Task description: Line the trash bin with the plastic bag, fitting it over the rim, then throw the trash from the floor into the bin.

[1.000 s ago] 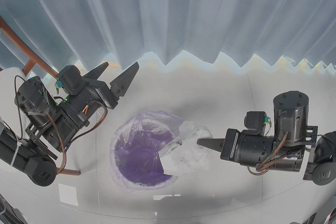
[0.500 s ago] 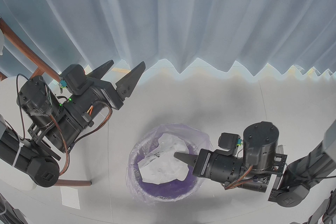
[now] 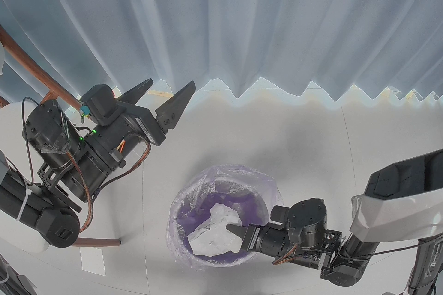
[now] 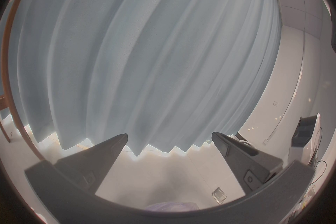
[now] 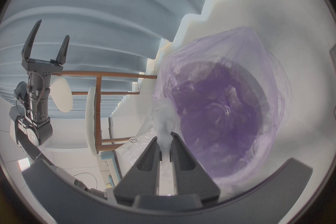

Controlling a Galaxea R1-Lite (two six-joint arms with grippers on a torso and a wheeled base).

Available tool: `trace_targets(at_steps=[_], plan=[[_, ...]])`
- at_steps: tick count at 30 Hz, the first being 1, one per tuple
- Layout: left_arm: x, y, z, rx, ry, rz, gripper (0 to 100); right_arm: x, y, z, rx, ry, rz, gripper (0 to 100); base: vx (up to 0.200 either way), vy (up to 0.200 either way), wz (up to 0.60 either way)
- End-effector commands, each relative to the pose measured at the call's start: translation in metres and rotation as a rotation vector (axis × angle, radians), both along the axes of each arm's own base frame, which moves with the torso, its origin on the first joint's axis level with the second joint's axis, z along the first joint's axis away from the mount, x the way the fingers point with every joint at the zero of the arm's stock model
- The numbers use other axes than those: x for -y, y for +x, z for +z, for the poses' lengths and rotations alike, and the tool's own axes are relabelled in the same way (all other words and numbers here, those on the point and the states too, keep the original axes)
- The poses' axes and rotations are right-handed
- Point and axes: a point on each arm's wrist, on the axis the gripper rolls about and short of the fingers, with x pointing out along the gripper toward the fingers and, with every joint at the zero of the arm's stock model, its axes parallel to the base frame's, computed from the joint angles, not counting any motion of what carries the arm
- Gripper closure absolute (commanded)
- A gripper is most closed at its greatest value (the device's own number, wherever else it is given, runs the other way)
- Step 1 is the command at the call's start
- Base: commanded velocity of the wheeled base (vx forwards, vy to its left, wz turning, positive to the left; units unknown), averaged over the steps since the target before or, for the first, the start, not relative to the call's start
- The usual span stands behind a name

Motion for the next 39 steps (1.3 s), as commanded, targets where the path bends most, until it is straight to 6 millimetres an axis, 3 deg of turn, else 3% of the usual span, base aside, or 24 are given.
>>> trace_targets(at_steps=[1,10,11,31,39], plan=[[0.001,0.000,-0.001,-0.003,0.002,-0.005,0,0.002,0.009,-0.026,0.000,-0.034,-0.039,100,0.000,0.000,0.00],[0.004,-0.001,-0.001,-0.004,0.002,-0.013,0,0.003,0.014,-0.023,0.024,-0.012,-0.053,100,0.000,0.000,0.00],[0.004,-0.001,-0.001,-0.002,0.001,-0.013,0,0.003,0.015,-0.023,0.025,-0.011,-0.056,0,0.000,0.000,0.00],[0.009,0.009,0.019,0.061,-0.112,-0.052,0,0.008,0.018,-0.008,0.120,0.075,-0.070,0,0.000,0.000,0.00],[0.010,0.010,0.023,0.061,-0.140,-0.068,0,0.007,0.019,-0.007,0.127,0.079,-0.071,0,-0.200,0.000,0.00]])
